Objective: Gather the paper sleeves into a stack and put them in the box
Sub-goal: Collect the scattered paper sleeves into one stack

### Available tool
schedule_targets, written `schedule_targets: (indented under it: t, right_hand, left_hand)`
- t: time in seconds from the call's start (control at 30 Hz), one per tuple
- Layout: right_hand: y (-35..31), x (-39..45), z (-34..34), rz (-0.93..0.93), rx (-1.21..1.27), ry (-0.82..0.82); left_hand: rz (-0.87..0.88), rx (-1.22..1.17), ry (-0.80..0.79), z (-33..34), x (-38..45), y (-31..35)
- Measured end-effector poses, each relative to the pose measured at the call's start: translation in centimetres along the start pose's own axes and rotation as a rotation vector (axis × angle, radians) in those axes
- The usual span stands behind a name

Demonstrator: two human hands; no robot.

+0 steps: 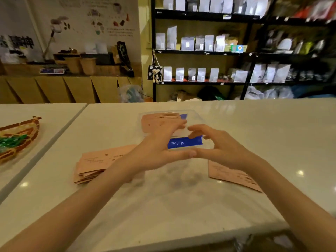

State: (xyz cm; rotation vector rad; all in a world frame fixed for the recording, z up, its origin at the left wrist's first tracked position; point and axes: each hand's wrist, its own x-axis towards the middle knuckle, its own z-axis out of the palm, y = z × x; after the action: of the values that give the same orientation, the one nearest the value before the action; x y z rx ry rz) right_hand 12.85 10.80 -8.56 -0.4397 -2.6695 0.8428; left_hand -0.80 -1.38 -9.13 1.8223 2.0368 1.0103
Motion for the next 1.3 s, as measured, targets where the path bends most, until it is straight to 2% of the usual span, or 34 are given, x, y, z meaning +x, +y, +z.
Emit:
schedule_targets:
  t: [0.13, 0.27, 0.37, 0.5, 0.83, 0.97, 1.3]
  right_hand:
    - [3.7, -3.2, -1.8, 0.174, -0.017, 0.02]
    - [5.8, -6.1, -2.7, 0.339, -0.077, -0.053]
    - [7.0, -7.9, -2.9, 0.397, -0.137, -0.08]
    - [7.2, -9.2, -2.8, 0.386, -0.227, -0.079]
    - [8.5, -8.6, -2.6, 0.404, -0.128, 0.052]
    - [7.9, -7.4, -3.2, 0.32, -0.098, 0.092]
    - [1.2, -2.3, -3.4, 0.054, -0.015, 0.288]
  left_hand:
    - [0.015, 0.082, -0.246, 4.2, 1.8, 1.0]
    - [0.054, 0.166, -0.356, 7.3, 3.0, 0.5]
    - [0.019, 0.178, -0.345, 8.6, 4.0, -0.4]
    - [0.056, 0.225, -0.324, 9.2, 5.1, -0.8]
    - [0.07, 0.201, -0.302, 8.4, 5.0, -0.5]
    - [0.094, 0.206, -0.234, 6.3, 5.0, -0.2]
    - [0.087, 0.148, 0.145, -2.7, 1.6, 0.3]
